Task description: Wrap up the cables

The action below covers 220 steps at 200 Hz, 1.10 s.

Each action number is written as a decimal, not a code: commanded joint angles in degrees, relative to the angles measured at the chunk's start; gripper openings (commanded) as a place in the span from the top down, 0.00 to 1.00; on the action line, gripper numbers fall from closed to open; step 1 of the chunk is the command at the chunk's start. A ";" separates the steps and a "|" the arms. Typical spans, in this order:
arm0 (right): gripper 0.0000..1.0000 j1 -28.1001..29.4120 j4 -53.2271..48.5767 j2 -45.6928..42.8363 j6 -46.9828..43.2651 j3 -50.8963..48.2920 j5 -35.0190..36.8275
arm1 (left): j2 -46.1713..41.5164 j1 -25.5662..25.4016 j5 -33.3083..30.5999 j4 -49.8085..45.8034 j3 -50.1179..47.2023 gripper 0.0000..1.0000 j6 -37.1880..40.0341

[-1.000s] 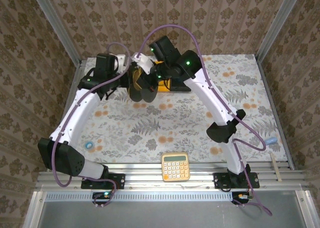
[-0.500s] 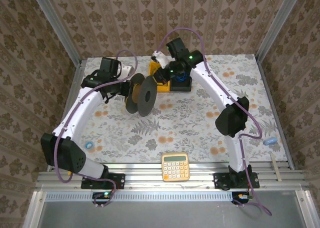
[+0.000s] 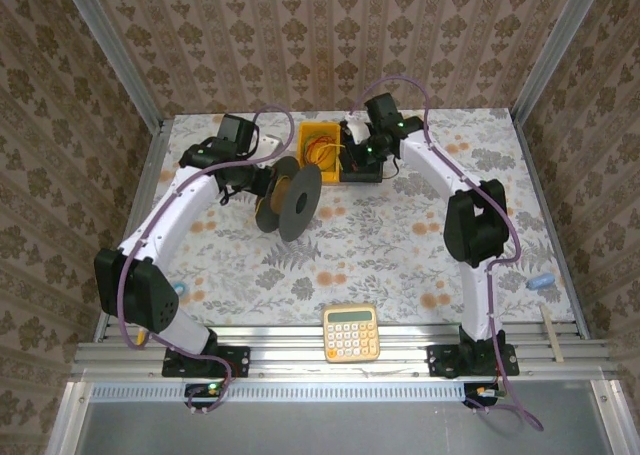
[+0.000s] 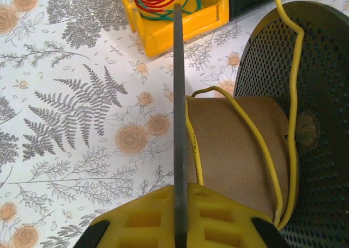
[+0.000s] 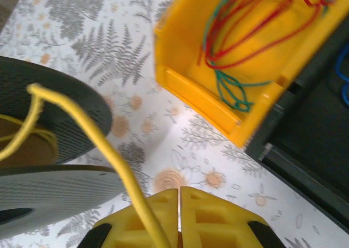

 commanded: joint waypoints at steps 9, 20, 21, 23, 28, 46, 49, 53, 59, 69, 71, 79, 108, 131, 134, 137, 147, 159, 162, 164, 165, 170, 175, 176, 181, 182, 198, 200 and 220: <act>1.00 -2.22 3.69 -3.98 0.58 -4.56 4.59 | -4.83 3.32 8.24 1.78 2.61 1.00 -1.11; 1.00 -2.29 4.33 -4.43 0.36 -6.35 4.55 | -6.34 5.37 11.82 3.16 2.83 1.00 -2.46; 1.00 -2.29 4.38 -4.48 0.36 -6.48 4.53 | -6.47 5.53 12.11 3.28 2.84 1.00 -2.59; 1.00 -2.28 4.54 -4.52 0.36 -6.94 4.51 | -6.76 5.98 12.81 3.49 2.89 1.00 -2.82; 1.00 -2.23 4.99 -4.78 0.43 -7.81 4.38 | -7.35 6.84 14.24 4.09 3.01 1.00 -3.47; 1.00 -2.02 6.67 -5.70 0.92 -10.86 3.87 | -9.15 10.02 18.69 5.95 3.50 1.00 -5.73; 1.00 -1.95 6.89 -5.92 0.97 -11.34 3.81 | -9.41 10.42 19.21 6.26 3.60 1.00 -6.11; 1.00 -1.89 6.97 -6.16 1.05 -11.96 3.74 | -9.76 11.14 19.73 6.77 3.69 1.00 -6.79; 1.00 -1.62 6.99 -6.49 1.18 -12.93 3.63 | -10.26 12.17 20.67 7.73 3.70 1.00 -7.91; 1.00 -1.10 7.01 -7.12 1.12 -14.23 3.78 | -11.00 14.04 22.35 9.79 3.40 1.00 -10.23; 1.00 -1.02 8.17 -7.25 1.14 -14.53 3.80 | -11.10 14.35 22.53 10.37 3.32 1.00 -10.75; 1.00 -0.37 8.71 -7.67 1.28 -15.38 3.89 | -11.75 15.81 23.28 12.85 2.71 1.00 -13.33; 1.00 2.78 9.17 -8.69 1.41 -18.22 4.67 | -13.05 20.28 25.58 21.98 -0.33 1.00 -22.84; 1.00 6.11 9.43 -9.09 1.66 -20.18 5.97 | -13.88 22.45 24.36 27.02 -2.40 1.00 -28.39; 1.00 6.56 9.48 -9.16 1.67 -20.46 6.14 | -13.97 22.75 24.35 27.80 -2.73 1.00 -29.28; 1.00 7.06 9.44 -9.19 1.64 -20.64 6.43 | -14.05 23.01 24.35 28.66 -2.99 1.00 -30.15; 1.00 8.57 9.56 -9.32 1.78 -21.23 7.39 | -14.31 23.83 24.07 30.61 -3.83 1.00 -32.27; 1.00 10.48 9.77 -9.42 2.07 -21.77 8.37 | -14.50 24.48 23.31 32.07 -4.43 1.00 -34.01; 1.00 10.90 9.76 -9.50 2.11 -21.85 8.66 | -14.58 24.53 22.89 32.14 -4.46 1.00 -34.37; 1.00 11.25 9.74 -9.53 2.11 -21.90 8.86 | -14.59 24.49 22.56 32.17 -4.51 1.00 -34.48; 1.00 11.43 9.76 -9.49 2.16 -21.94 8.97 | -14.59 24.49 22.49 32.20 -4.52 1.00 -34.55; 1.00 12.07 9.86 -9.58 2.28 -22.04 9.43 | -14.59 24.59 21.69 32.08 -4.45 1.00 -34.70; 1.00 12.88 9.94 -9.82 2.42 -22.09 9.75 | -14.59 24.60 20.78 31.85 -4.45 1.00 -34.80; 1.00 13.03 9.99 -9.86 2.44 -22.08 9.77 | -14.59 24.59 20.63 31.87 -4.45 1.00 -34.85; 1.00 13.73 10.25 -10.12 2.62 -22.37 10.05 | -14.66 24.59 19.91 31.67 -4.39 1.00 -34.89; 1.00 13.85 10.28 -10.19 2.63 -22.35 10.09 | -14.67 24.59 19.76 31.65 -4.38 1.00 -34.89; 1.00 15.60 10.75 -11.35 3.33 -22.88 11.00 | -14.83 24.66 17.56 30.87 -4.35 1.00 -34.72; 1.00 15.77 10.71 -11.47 3.39 -22.91 10.94 | -14.90 24.67 17.22 30.82 -4.35 1.00 -34.72; 1.00 17.55 10.41 -12.64 3.60 -23.37 11.55 | -15.50 24.64 13.97 29.69 -4.61 1.00 -33.95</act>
